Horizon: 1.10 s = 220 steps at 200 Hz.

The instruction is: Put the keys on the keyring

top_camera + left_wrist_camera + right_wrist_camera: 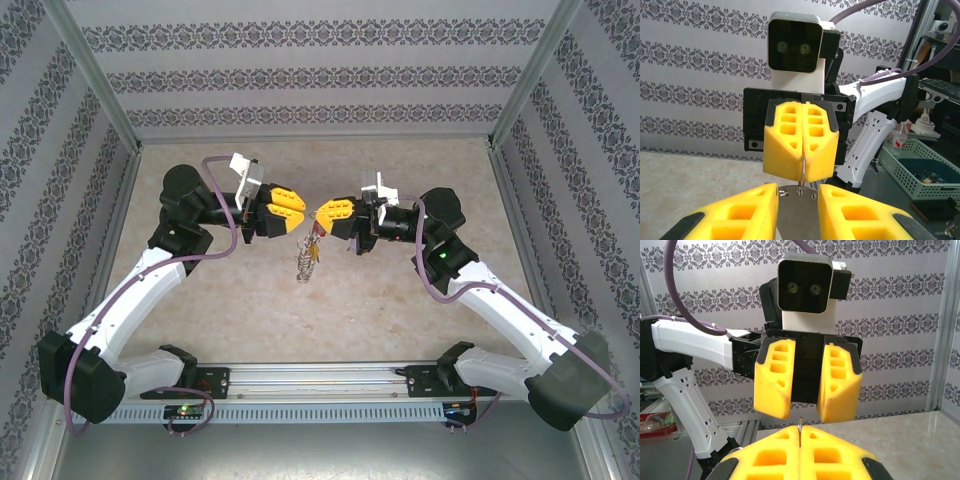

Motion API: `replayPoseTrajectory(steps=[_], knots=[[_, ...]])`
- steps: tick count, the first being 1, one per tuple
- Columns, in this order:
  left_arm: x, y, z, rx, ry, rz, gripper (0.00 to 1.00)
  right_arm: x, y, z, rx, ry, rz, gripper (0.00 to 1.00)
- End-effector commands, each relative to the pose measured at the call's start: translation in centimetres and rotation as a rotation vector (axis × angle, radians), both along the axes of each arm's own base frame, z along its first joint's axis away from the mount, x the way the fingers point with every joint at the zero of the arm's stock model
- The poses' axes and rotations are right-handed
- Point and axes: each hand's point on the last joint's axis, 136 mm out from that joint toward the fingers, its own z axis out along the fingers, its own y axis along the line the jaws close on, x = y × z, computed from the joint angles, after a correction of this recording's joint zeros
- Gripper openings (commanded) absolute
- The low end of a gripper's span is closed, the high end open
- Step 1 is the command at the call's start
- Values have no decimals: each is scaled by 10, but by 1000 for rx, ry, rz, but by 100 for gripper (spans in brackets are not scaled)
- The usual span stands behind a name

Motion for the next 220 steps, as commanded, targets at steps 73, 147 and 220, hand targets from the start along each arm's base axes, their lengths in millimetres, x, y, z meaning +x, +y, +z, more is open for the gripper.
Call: replayPoseTrajectory(steps=[73, 147, 220], knots=[[-7, -11, 1, 26, -22, -54, 25, -8, 2, 9, 26, -43, 22, 0], [-6, -15, 0, 30, -23, -62, 14, -6, 3, 7, 16, -39, 18, 0], [-5, -18, 1, 18, -23, -67, 10, -4, 4, 3, 9, -35, 14, 0]])
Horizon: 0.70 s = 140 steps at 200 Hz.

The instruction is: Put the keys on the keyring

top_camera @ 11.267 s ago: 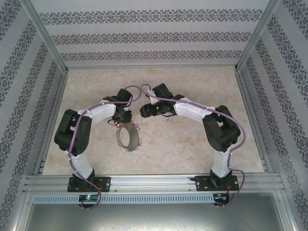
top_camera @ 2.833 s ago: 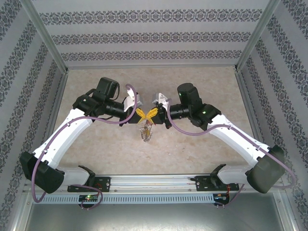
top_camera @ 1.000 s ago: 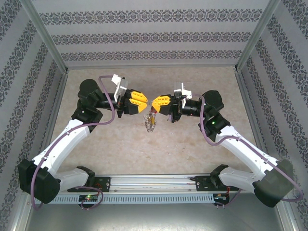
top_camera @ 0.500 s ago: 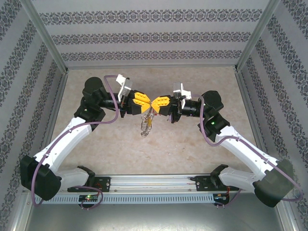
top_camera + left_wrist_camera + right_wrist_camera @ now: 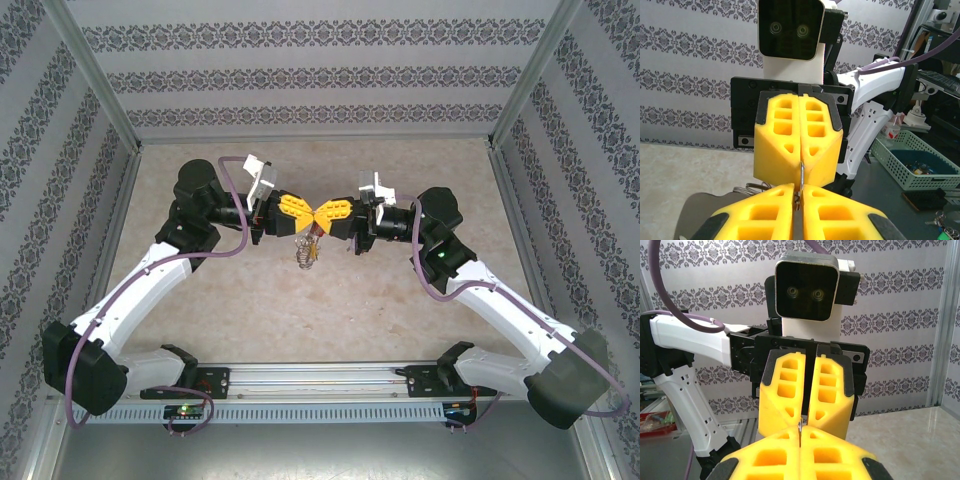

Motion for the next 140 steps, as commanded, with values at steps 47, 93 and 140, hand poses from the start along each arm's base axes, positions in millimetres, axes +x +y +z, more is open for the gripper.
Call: replayPoseTrajectory(steps=[47, 93, 140], knots=[[-6, -3, 9, -7, -54, -15, 0, -3, 0, 7, 10, -49, -10, 0], [-3, 0, -8, 89, -72, 24, 0, 11, -26, -8, -65, -28, -198, 53], [-6, 3, -15, 117, -67, 26, 0, 34, -63, -31, -130, 132, -382, 61]])
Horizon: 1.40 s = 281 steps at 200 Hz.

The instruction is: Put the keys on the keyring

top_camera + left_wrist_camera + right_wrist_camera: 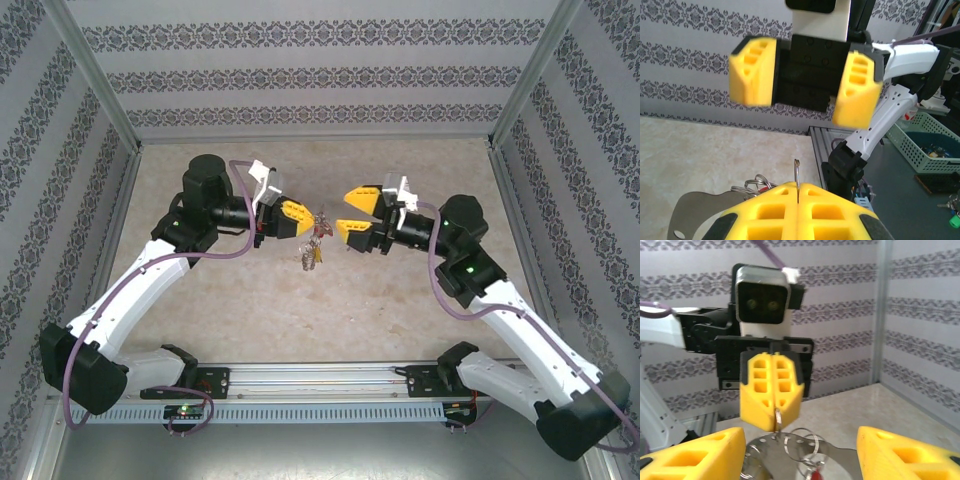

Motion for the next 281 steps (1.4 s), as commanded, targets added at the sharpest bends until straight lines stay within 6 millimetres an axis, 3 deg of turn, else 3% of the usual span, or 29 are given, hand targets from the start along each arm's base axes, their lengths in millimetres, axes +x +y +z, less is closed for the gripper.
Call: replayPoseTrajectory(steps=[1, 17, 56, 97, 115, 153, 183, 227, 281], knots=[[-10, 3, 7, 7, -56, -20, 0, 21, -17, -26, -47, 129, -131, 61], [-12, 4, 5, 13, -48, -21, 0, 49, -37, -43, -26, 245, -259, 62], [-15, 9, -1, 23, -36, -16, 0, 102, -70, -120, -136, 597, -463, 61], [-2, 21, -19, 60, 59, 61, 0, 116, -59, -193, -271, 877, -447, 65], [14, 30, -34, 90, 157, 126, 0, 120, -51, -220, -329, 925, -445, 65], [22, 38, -62, 154, 211, 192, 0, 134, -50, -273, -473, 992, -497, 61], [33, 41, -71, 142, 240, 218, 0, 147, -58, -302, -609, 1030, -538, 57], [41, 47, -69, 103, 255, 229, 0, 158, -74, -326, -798, 1046, -568, 57], [44, 49, -67, 81, 258, 228, 0, 158, -83, -350, -810, 1145, -519, 52]])
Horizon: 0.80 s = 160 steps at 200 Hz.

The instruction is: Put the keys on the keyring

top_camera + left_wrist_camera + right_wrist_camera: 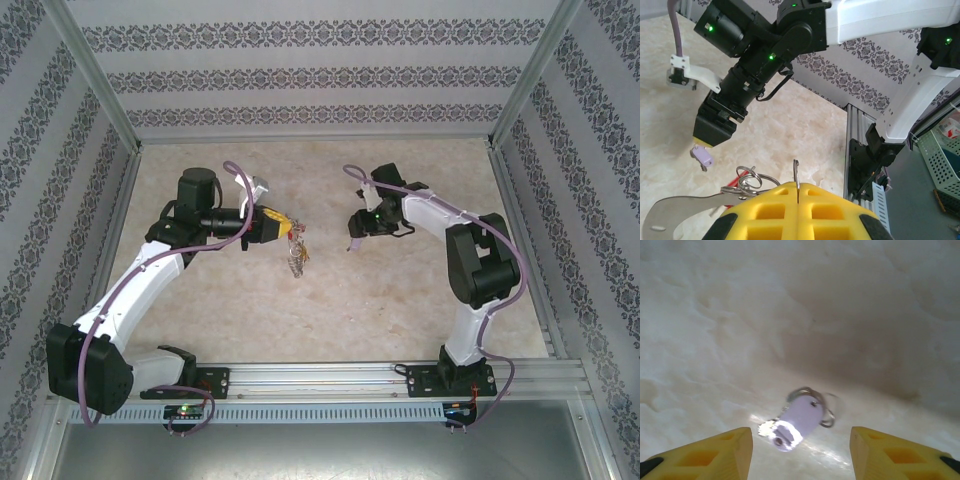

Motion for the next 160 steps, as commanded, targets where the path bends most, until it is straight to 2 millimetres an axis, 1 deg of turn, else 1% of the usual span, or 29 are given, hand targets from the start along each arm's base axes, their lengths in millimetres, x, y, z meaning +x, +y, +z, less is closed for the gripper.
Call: replayPoseTrajectory(steps=[1, 18, 45, 86, 160], knots=[[0, 1, 13, -47, -43, -24, 0, -8, -7, -11, -13, 69, 20, 52], [1, 2, 12, -49, -38, -20, 0, -9, -5, -17, 3, 88, 23, 50], [2, 2, 14, -60, -41, -22, 0, -4, -2, -18, 15, 85, 33, 47], [3, 3, 15, -69, -38, -22, 0, -4, 1, -18, 12, 89, 53, 41], [-1, 4, 21, -84, -54, -24, 0, -4, 1, -20, -36, 108, 55, 39]])
